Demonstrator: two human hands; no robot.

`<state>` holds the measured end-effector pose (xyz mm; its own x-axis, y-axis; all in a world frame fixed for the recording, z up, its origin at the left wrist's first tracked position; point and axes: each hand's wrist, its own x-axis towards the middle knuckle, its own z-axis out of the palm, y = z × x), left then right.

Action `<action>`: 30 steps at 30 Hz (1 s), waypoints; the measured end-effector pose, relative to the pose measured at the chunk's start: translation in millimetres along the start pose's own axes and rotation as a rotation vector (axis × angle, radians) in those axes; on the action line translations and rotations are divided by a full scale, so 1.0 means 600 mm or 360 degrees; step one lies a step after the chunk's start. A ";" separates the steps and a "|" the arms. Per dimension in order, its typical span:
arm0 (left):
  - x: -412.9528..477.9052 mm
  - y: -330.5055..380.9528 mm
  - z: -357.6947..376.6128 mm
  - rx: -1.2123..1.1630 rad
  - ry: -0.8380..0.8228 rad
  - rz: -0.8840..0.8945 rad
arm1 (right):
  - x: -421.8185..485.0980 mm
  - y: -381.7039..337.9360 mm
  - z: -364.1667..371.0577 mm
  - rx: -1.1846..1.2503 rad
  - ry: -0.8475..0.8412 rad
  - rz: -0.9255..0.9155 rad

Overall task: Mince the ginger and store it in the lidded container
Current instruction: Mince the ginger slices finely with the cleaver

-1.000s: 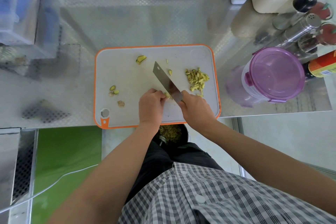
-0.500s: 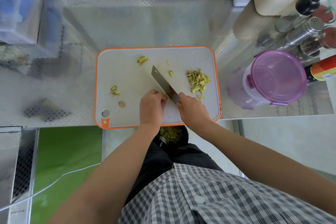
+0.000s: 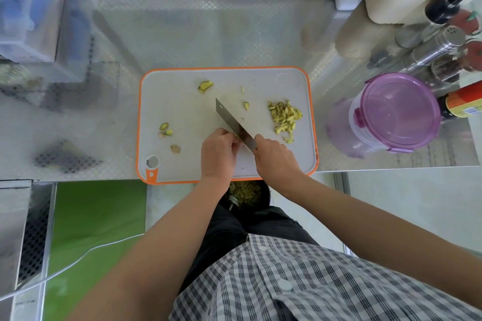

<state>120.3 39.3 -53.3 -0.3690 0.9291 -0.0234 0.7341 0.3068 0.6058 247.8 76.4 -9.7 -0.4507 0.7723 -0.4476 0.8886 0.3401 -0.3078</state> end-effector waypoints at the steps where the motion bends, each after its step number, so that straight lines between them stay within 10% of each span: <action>1: 0.000 -0.001 0.000 0.0001 -0.0002 0.0000 | 0.002 0.000 0.003 0.0002 0.0009 0.0007; 12: -0.004 -0.001 -0.003 0.0008 0.0049 0.0036 | 0.015 -0.002 -0.006 0.0135 0.0044 -0.0040; 30: 0.015 0.023 -0.021 -0.0595 -0.0117 -0.1063 | -0.004 0.003 -0.015 -0.0011 -0.0016 -0.0083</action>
<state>120.2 49.6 -35.1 -0.6180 0.5865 -0.5235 0.1225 0.7297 0.6727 251.2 80.1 -2.0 -0.4970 0.7480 -0.4398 0.8646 0.3834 -0.3248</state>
